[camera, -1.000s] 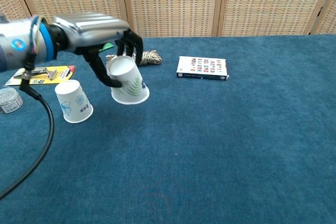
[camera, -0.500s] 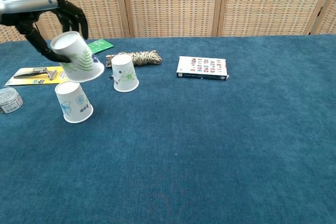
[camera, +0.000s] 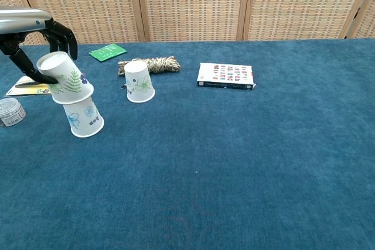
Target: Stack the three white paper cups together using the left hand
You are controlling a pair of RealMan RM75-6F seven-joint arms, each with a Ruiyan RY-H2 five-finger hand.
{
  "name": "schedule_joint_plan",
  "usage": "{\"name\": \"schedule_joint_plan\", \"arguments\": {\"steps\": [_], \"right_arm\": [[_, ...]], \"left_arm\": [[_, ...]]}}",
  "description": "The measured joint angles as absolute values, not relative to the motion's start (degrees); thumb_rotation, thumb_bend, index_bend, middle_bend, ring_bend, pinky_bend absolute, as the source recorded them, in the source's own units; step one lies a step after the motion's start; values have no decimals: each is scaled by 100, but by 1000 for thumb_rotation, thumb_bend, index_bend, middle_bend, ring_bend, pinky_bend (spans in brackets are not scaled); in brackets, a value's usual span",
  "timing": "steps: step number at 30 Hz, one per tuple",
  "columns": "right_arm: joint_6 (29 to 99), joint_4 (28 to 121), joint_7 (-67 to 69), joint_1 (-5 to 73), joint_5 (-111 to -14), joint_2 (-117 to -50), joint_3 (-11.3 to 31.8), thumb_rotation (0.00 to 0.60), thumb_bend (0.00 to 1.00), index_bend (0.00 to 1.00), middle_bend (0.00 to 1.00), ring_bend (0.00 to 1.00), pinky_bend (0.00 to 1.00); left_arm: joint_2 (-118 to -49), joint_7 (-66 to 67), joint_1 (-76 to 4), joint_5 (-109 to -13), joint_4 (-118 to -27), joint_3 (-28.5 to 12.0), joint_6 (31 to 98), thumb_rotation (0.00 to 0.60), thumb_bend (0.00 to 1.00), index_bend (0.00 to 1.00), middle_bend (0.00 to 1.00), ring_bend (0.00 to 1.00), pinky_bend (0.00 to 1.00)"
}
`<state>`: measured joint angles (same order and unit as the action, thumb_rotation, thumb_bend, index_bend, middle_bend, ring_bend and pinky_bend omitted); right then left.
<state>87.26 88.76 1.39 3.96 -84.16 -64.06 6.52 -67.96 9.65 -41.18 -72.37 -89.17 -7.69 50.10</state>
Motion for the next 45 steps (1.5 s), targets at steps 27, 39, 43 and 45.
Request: {"name": "schedule_joint_plan", "arguments": {"steps": [27, 39, 43, 45], "right_arm": [[8579, 8827, -5, 456, -8322, -6471, 658, 600, 0, 0, 0, 0, 0], [8407, 8719, -120, 523, -8000, -6529, 774, 600, 0, 0, 0, 0, 0], [8325, 8651, -77, 532, -7875, -6532, 807, 600, 0, 0, 0, 0, 0], [8297, 8619, -51, 534, -7837, -6532, 819, 600, 0, 0, 0, 0, 0]], "left_arm": [[-6933, 310, -4367, -7451, -8602, -1034, 5081, 600, 226, 0, 0, 0, 0], [-7959, 921, -5320, -6155, -7370, -1360, 3982, 600, 227, 0, 0, 0, 10], [-8365, 1093, -5560, -5830, -6826, -1337, 3692, 600, 226, 0, 0, 0, 88], [-8544, 1117, -5640, -5749, -6571, -1312, 3583, 600, 226, 0, 0, 0, 112]]}}
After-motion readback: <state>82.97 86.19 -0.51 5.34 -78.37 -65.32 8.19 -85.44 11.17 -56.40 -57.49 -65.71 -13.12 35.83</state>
